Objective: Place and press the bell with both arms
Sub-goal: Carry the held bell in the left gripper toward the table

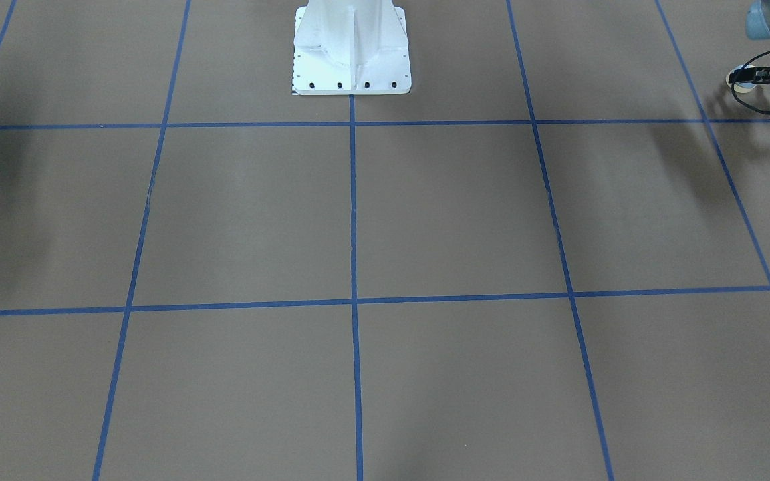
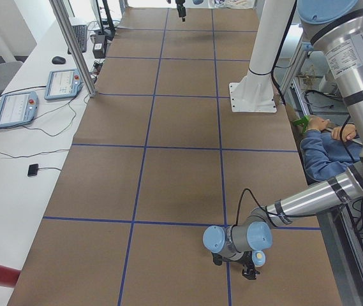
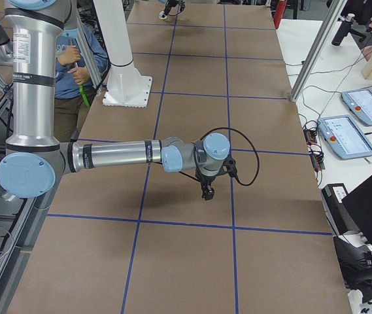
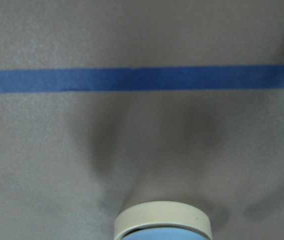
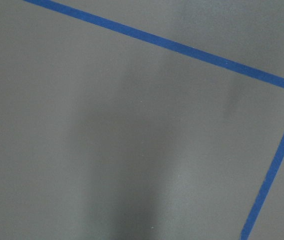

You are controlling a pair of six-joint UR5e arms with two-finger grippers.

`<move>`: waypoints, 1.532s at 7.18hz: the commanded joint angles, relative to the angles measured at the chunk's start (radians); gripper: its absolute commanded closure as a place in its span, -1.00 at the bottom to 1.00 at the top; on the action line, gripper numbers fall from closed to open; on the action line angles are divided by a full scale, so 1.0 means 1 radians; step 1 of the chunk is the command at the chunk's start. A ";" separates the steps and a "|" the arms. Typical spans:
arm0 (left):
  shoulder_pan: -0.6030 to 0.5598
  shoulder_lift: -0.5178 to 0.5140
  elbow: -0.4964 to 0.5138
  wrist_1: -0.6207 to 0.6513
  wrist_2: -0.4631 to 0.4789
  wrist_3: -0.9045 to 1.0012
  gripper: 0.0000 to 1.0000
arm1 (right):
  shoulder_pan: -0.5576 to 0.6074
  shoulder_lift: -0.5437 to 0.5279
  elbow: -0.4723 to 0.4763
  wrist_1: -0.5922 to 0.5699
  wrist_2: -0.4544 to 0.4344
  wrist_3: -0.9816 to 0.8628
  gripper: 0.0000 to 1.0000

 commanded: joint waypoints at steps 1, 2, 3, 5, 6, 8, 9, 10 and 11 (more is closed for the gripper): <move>0.001 0.000 -0.001 -0.009 -0.004 -0.003 -0.99 | -0.003 -0.002 0.002 0.002 0.001 0.002 -1.00; 0.001 0.000 -0.001 -0.024 -0.010 -0.006 -0.99 | -0.003 -0.003 0.002 0.000 0.001 0.000 -1.00; 0.001 0.000 -0.001 -0.038 -0.038 -0.058 -0.94 | -0.005 -0.003 0.002 0.000 0.001 0.000 -1.00; 0.002 0.001 0.004 -0.043 -0.036 -0.058 -0.76 | -0.009 -0.003 0.000 0.002 0.002 0.002 -1.00; 0.002 0.003 0.004 -0.043 -0.038 -0.061 -0.74 | -0.009 -0.003 0.000 0.000 0.002 0.000 -1.00; 0.002 0.006 0.004 -0.043 -0.038 -0.063 -0.46 | -0.014 -0.003 0.000 0.000 0.002 0.002 -1.00; 0.004 0.008 0.002 -0.043 -0.038 -0.063 -0.25 | -0.014 -0.003 0.000 0.002 0.002 0.002 -1.00; 0.004 0.009 0.002 -0.043 -0.038 -0.063 0.11 | -0.014 -0.003 0.002 0.002 0.002 0.002 -1.00; 0.004 0.011 -0.006 -0.044 -0.039 -0.061 0.47 | -0.015 -0.003 0.002 0.002 0.002 0.002 -1.00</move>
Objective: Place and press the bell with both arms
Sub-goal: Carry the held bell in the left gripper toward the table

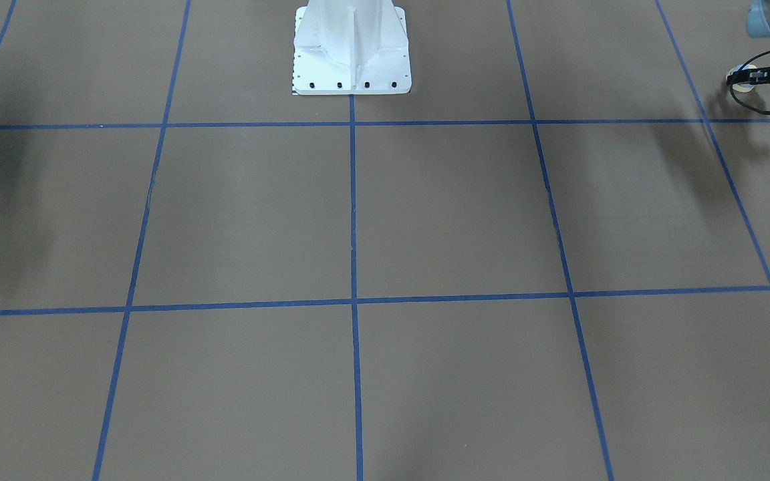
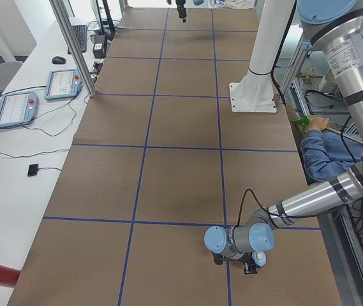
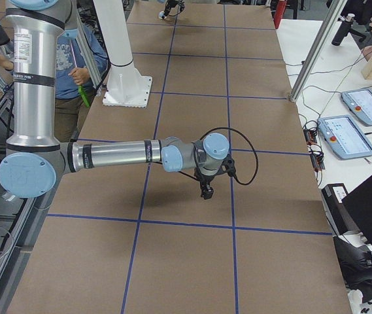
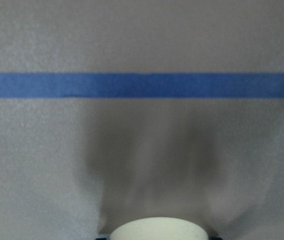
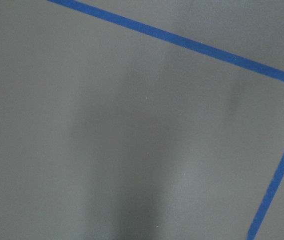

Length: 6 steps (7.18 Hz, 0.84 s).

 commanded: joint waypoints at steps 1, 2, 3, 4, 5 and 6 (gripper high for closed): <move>0.000 0.019 -0.044 0.006 -0.010 0.006 0.59 | 0.000 0.000 0.004 0.000 0.002 0.000 -1.00; -0.003 0.057 -0.155 0.063 -0.026 0.004 0.68 | -0.001 0.000 0.004 0.000 0.000 0.000 -1.00; -0.003 0.066 -0.292 0.185 -0.026 0.004 0.79 | -0.001 0.002 0.004 0.002 0.002 0.000 -1.00; -0.004 0.039 -0.418 0.338 -0.015 0.007 0.92 | -0.001 0.002 0.004 0.011 0.002 0.000 -1.00; -0.004 -0.045 -0.469 0.417 -0.009 0.007 1.00 | -0.001 0.009 0.002 0.012 0.000 -0.001 -1.00; -0.004 -0.185 -0.460 0.507 -0.007 -0.002 1.00 | -0.001 0.015 0.001 0.012 0.000 -0.001 -1.00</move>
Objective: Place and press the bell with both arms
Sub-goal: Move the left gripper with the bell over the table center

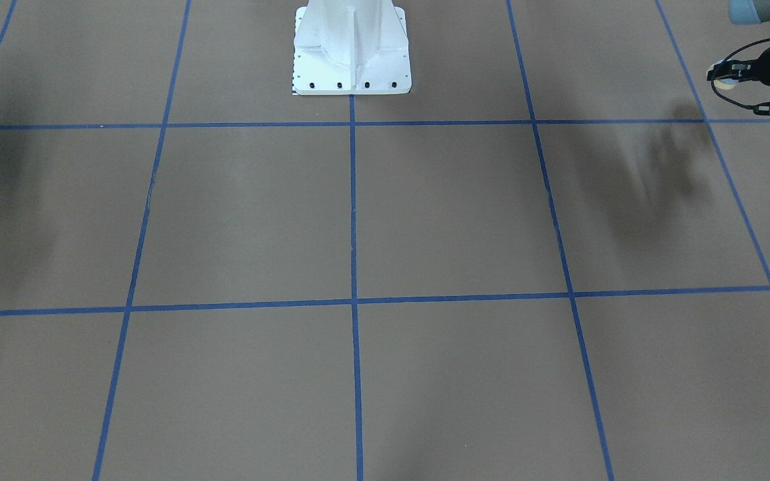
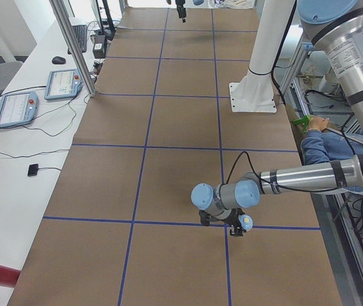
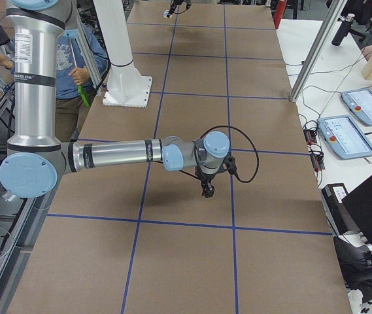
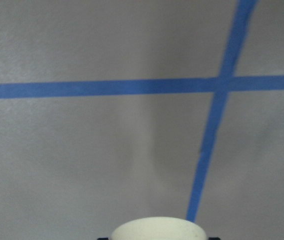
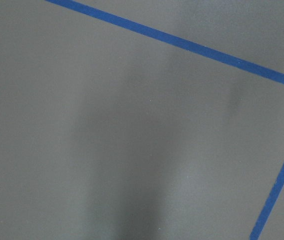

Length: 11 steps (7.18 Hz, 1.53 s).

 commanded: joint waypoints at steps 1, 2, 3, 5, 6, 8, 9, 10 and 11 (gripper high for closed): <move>-0.003 -0.319 -0.032 0.278 0.009 -0.007 1.00 | 0.000 0.014 0.003 0.003 -0.016 -0.001 -1.00; -0.005 -0.520 -0.008 0.430 0.033 -0.016 1.00 | -0.002 0.020 0.006 0.003 -0.063 -0.001 -1.00; -0.003 -0.690 0.056 0.503 0.040 -0.047 1.00 | -0.011 0.040 -0.005 0.002 -0.079 -0.001 -1.00; 0.053 -1.006 0.231 0.508 0.040 -0.219 1.00 | -0.015 0.041 -0.011 0.002 -0.080 -0.001 -1.00; 0.113 -1.163 0.344 0.502 0.038 -0.333 1.00 | -0.015 0.040 -0.013 0.002 -0.080 0.001 -1.00; 0.231 -1.386 0.545 0.429 0.032 -0.500 1.00 | -0.017 0.041 -0.026 0.002 -0.080 0.001 -1.00; 0.298 -1.428 0.622 0.281 0.027 -0.662 1.00 | -0.017 0.041 -0.043 0.000 -0.080 0.001 -1.00; 0.355 -1.443 0.696 0.080 0.027 -0.823 1.00 | -0.017 0.043 -0.055 0.002 -0.080 0.001 -1.00; 0.407 -1.454 0.771 -0.060 0.030 -0.957 0.89 | -0.017 0.043 -0.065 0.002 -0.080 0.001 -1.00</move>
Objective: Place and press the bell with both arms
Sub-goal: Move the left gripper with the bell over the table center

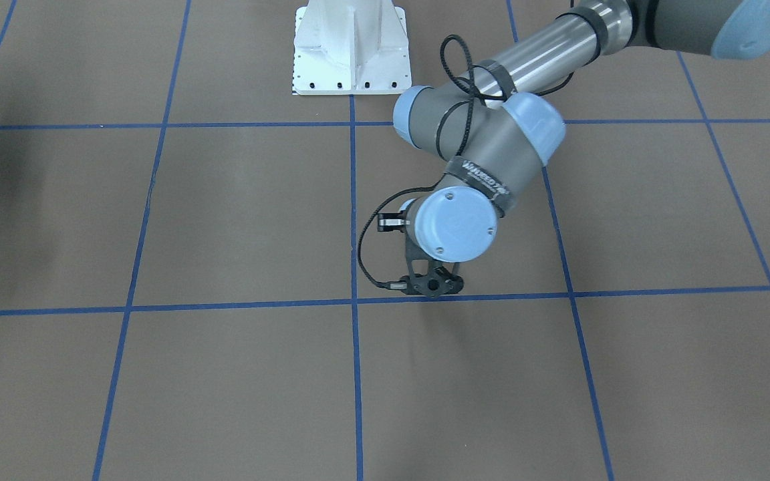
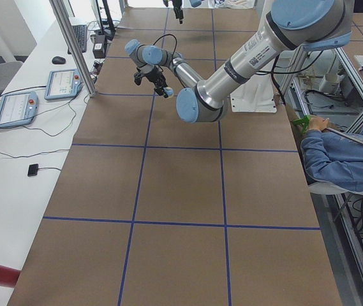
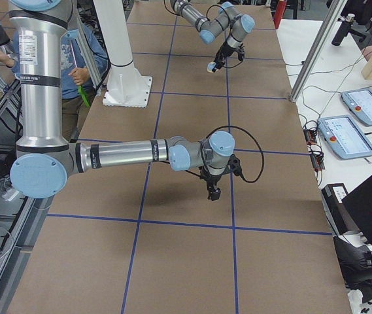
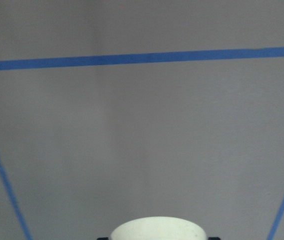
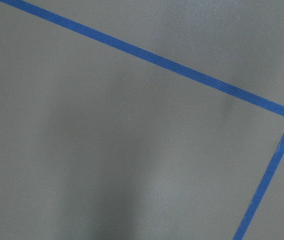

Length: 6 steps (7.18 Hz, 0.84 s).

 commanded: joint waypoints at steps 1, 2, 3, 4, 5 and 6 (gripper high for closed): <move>0.085 -0.066 0.163 -0.230 0.005 -0.215 0.88 | -0.002 0.001 -0.028 0.000 0.002 0.000 -1.00; 0.094 -0.101 0.205 -0.231 0.006 -0.228 0.79 | -0.002 0.004 -0.040 -0.001 0.002 0.000 -1.00; 0.100 -0.103 0.208 -0.231 0.008 -0.232 0.51 | -0.002 0.004 -0.040 -0.001 0.002 0.000 -1.00; 0.105 -0.104 0.210 -0.234 0.009 -0.234 0.38 | -0.002 0.004 -0.042 -0.001 0.002 0.000 -1.00; 0.105 -0.104 0.211 -0.235 0.009 -0.232 0.33 | -0.002 0.005 -0.042 -0.001 0.003 0.000 -1.00; 0.105 -0.104 0.214 -0.235 0.009 -0.232 0.27 | -0.002 0.005 -0.037 0.000 0.006 0.000 -1.00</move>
